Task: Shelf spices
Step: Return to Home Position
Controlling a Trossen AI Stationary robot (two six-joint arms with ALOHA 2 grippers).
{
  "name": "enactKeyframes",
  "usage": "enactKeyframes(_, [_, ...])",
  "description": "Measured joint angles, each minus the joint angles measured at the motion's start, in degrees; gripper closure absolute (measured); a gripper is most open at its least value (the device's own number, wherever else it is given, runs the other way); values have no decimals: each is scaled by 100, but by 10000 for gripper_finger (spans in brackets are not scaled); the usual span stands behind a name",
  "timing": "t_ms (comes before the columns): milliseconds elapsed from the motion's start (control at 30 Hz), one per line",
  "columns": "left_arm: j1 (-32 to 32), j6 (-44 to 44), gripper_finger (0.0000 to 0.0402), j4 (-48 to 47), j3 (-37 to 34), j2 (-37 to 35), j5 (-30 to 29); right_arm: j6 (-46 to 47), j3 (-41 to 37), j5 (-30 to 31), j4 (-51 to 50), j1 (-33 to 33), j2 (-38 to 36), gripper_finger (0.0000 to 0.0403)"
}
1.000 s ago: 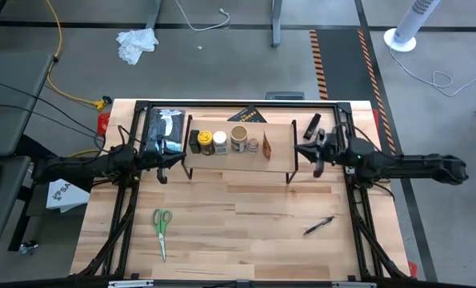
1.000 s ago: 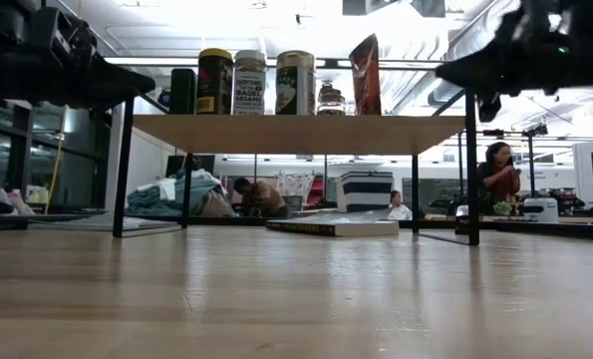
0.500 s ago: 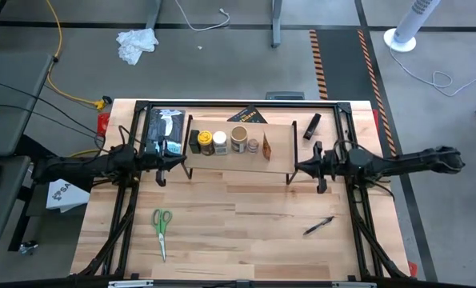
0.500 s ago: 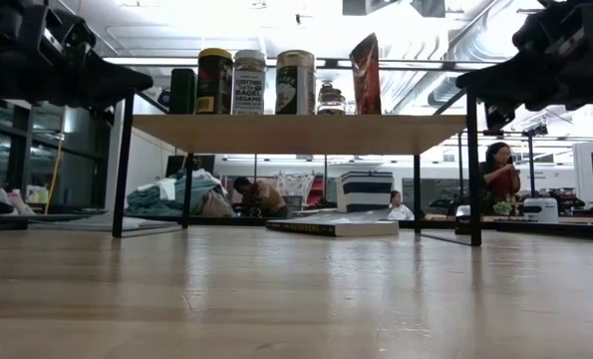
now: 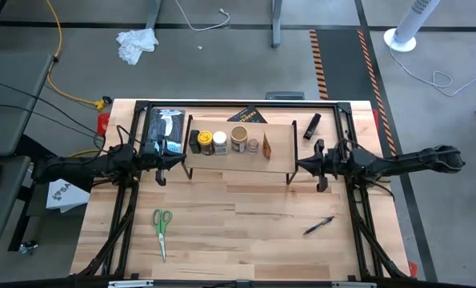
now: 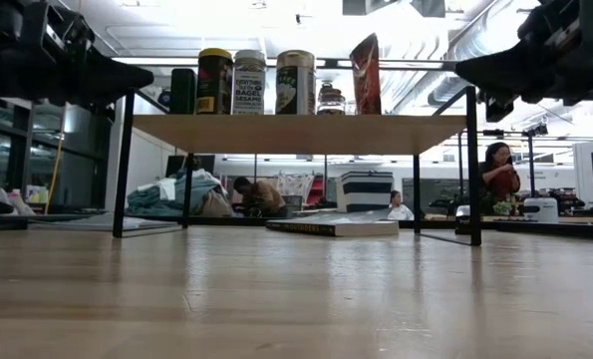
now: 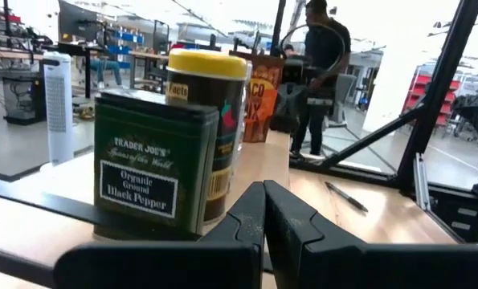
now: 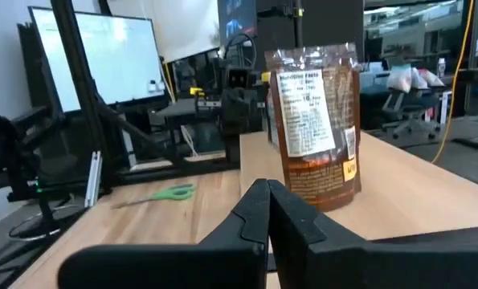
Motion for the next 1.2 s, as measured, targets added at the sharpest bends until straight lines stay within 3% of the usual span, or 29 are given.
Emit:
enactKeyframes(267, [0,-1,401,8,0,0,0,0,10,-3,-295,2,-50,403])
enactKeyframes(467, [9,-2,401,-271,2,-234,-2,-1,12,-5,-1684,2,-1218,403])
enactKeyframes(633, [9,-6,400,-1362,26,-929,0,-1,14,-14,-2677,-15,-2258,403])
enactKeyframes(767, [9,-2,400,-1442,24,-1112,138,0,14,-12,-3197,-17,-2924,403])
enactKeyframes(1200, [2,-3,400,-1450,17,-1117,144,-2,-19,-16,-3187,-20,-2843,403])
